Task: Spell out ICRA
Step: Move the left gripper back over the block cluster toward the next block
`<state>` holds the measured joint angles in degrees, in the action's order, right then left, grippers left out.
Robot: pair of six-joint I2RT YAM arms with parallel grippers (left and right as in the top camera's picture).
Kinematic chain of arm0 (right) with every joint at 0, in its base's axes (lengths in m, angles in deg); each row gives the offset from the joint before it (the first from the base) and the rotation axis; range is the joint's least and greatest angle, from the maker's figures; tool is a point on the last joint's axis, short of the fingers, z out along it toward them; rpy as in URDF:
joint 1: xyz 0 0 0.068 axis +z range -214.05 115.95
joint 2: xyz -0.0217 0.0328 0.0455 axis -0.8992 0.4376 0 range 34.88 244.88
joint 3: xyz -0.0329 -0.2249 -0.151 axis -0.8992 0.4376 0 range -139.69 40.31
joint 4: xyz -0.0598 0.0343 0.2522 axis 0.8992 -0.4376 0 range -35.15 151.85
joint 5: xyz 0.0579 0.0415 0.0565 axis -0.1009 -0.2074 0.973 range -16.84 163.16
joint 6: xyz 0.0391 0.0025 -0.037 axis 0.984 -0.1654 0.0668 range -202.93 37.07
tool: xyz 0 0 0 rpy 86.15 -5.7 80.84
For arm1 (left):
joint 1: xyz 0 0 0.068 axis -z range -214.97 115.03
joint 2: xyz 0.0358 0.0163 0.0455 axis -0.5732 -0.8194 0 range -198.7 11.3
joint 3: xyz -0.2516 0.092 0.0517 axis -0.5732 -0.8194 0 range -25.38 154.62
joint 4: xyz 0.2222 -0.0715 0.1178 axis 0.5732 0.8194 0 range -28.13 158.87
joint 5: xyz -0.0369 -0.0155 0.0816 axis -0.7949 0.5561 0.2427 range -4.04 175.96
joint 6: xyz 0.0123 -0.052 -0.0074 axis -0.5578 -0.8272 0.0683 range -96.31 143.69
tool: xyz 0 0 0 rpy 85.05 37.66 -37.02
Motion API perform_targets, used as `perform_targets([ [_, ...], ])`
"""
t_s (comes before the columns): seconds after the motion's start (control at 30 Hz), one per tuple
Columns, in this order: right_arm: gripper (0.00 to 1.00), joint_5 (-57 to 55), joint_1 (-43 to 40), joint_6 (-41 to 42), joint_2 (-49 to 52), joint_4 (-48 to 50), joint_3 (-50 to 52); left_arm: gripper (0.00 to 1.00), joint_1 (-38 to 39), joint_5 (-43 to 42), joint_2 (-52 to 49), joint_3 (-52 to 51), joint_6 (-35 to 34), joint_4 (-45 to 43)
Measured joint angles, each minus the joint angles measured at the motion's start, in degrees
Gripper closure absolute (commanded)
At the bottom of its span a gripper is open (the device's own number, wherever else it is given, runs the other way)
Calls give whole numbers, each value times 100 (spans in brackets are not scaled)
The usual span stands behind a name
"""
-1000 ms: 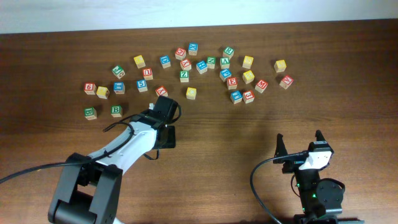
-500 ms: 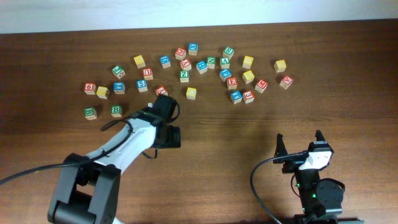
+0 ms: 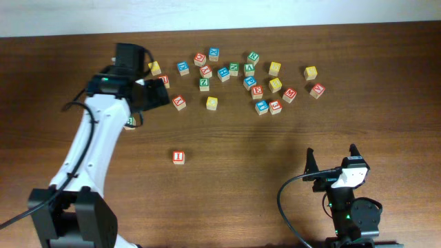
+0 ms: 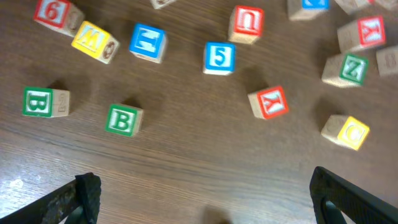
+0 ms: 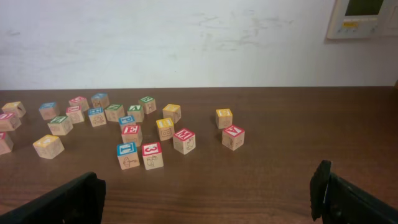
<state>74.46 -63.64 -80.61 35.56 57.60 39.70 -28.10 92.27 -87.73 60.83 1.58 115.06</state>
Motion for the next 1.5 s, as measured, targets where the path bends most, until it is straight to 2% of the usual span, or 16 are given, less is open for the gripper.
perform_targets([
  [0.27, 2, 0, 0, 0, 0, 0, 0, 1, -916, -555, 0, 0, -2, -66],
  [0.37, 2, 0, 0, 2, 0, 0, 0, 0, -977, -592, 0, 0, 0, -68],
  [0.47, 2, 0, 0, 0, 0, 0, 0, 5, -986, -619, 0, 0, 4, -101],
  [0.63, 2, 0, 0, 2, 0, 0, 0, 0, -986, -636, 0, 0, 0, -111],
  [0.67, 2, 0, 0, 4, 0, 0, 0, 4, -986, -636, 0, 0, 0, -111],
  [0.8, 2, 0, 0, 0, 0, 0, 0, 70, -986, -636, 0, 0, -9, -111],
  [0.83, 2, 0, 0, 0, 0, 0, 0, 94, -986, -636, 0, 0, 0, -109],
  [0.87, 2, 0, 0, 2, 0, 0, 0, 100, -986, -636, 0, 0, 0, -107],
  [1.27, 2, 0, 0, -2, 0, 0, 0, 100, -986, -807, 0, 0, 2, 197],
  [1.5, 2, 0, 0, 2, 0, 0, 0, 92, -723, -1047, 0, 0, 0, 214],
])
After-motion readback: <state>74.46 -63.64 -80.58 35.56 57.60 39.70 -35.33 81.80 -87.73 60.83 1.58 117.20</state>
